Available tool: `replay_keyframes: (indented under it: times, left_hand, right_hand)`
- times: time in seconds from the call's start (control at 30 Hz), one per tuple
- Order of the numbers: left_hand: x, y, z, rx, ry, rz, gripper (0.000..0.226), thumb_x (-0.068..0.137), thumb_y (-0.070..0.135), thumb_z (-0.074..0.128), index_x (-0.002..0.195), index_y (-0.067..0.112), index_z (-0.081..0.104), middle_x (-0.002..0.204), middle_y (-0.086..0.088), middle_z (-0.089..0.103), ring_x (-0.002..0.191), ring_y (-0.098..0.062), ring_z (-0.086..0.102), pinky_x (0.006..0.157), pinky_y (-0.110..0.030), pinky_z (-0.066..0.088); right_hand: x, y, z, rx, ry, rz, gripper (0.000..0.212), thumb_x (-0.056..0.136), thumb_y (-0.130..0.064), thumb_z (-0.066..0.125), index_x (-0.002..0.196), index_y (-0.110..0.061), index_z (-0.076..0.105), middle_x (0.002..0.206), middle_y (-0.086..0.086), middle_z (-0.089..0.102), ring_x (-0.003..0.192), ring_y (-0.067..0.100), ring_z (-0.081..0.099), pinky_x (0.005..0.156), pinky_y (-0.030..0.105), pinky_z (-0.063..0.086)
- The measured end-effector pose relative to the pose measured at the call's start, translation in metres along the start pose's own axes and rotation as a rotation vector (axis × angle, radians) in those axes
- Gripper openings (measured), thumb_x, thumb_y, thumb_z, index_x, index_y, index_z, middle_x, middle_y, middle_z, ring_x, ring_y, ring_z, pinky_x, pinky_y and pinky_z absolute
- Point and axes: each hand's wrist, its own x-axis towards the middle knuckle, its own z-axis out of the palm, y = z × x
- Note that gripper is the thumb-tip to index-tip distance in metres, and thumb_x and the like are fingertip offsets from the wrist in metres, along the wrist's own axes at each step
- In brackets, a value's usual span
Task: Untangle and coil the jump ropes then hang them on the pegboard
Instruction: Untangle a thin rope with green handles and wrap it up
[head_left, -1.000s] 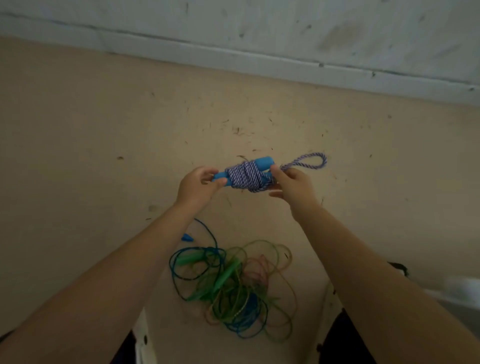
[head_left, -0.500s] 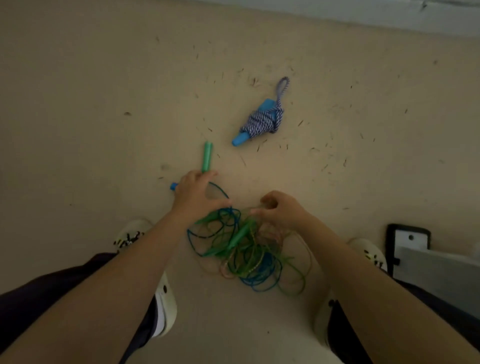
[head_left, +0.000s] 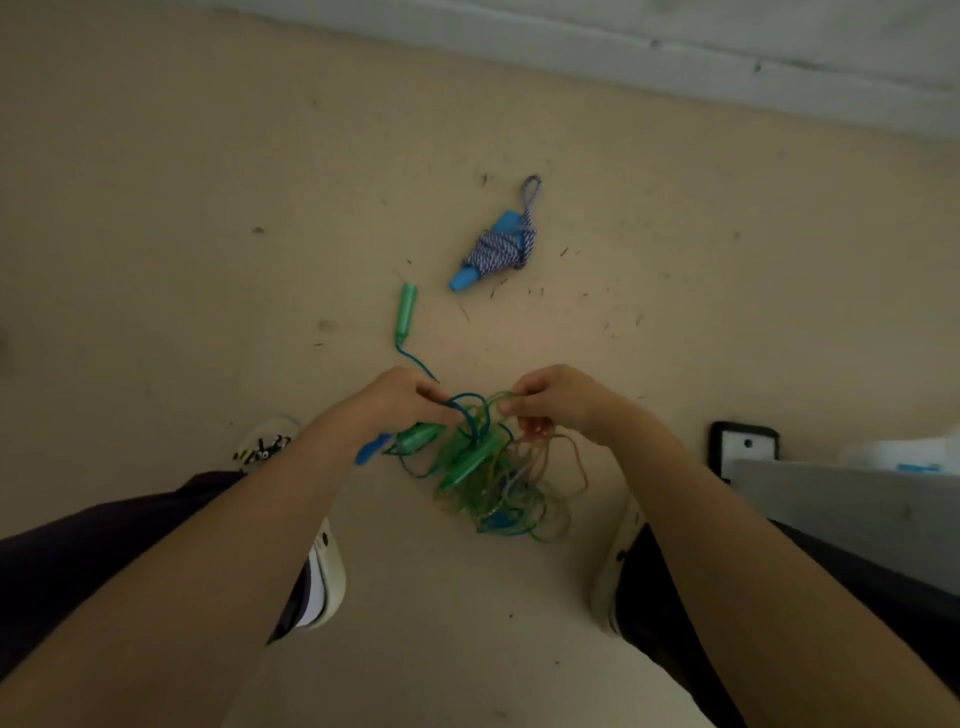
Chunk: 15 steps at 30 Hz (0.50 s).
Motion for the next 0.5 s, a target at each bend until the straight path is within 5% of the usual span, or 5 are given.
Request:
replay_keyframes:
  times: [0.2, 0.37, 0.5]
  left_hand:
    - [-0.124, 0.079, -0.035, -0.162, -0.073, 0.206, 0.011, 0.086, 0.006, 0.075, 0.096, 0.008, 0.072, 0.078, -0.004, 0.075, 0.062, -0.014, 0.068, 0.058, -0.022, 0.053]
    - [-0.242, 0.144, -0.050, -0.223, -0.001, 0.459, 0.011, 0.091, -0.001, 0.064, 0.098, 0.006, 0.069, 0.073, -0.004, 0.067, 0.056, -0.016, 0.060, 0.058, -0.027, 0.053]
    - [-0.325, 0.178, -0.048, -0.311, 0.132, 0.642, 0.011, 0.093, -0.001, 0.063, 0.099, 0.007, 0.067, 0.065, 0.000, 0.066, 0.046, -0.012, 0.061, 0.049, -0.022, 0.052]
  right_hand:
    - [-0.115, -0.070, -0.024, -0.092, -0.136, -0.123, 0.012, 0.084, -0.017, 0.075, 0.088, -0.008, 0.068, 0.082, 0.015, 0.071, 0.069, 0.018, 0.065, 0.057, 0.023, 0.049]
    - [-0.231, -0.131, -0.021, -0.141, -0.087, -0.311, 0.005, 0.088, -0.008, 0.070, 0.090, -0.010, 0.066, 0.075, 0.006, 0.072, 0.064, 0.012, 0.067, 0.056, 0.021, 0.048]
    - [-0.321, -0.164, -0.013, -0.183, -0.049, -0.459, 0.021, 0.082, -0.011, 0.076, 0.100, -0.012, 0.066, 0.087, 0.006, 0.071, 0.084, 0.025, 0.071, 0.076, 0.036, 0.058]
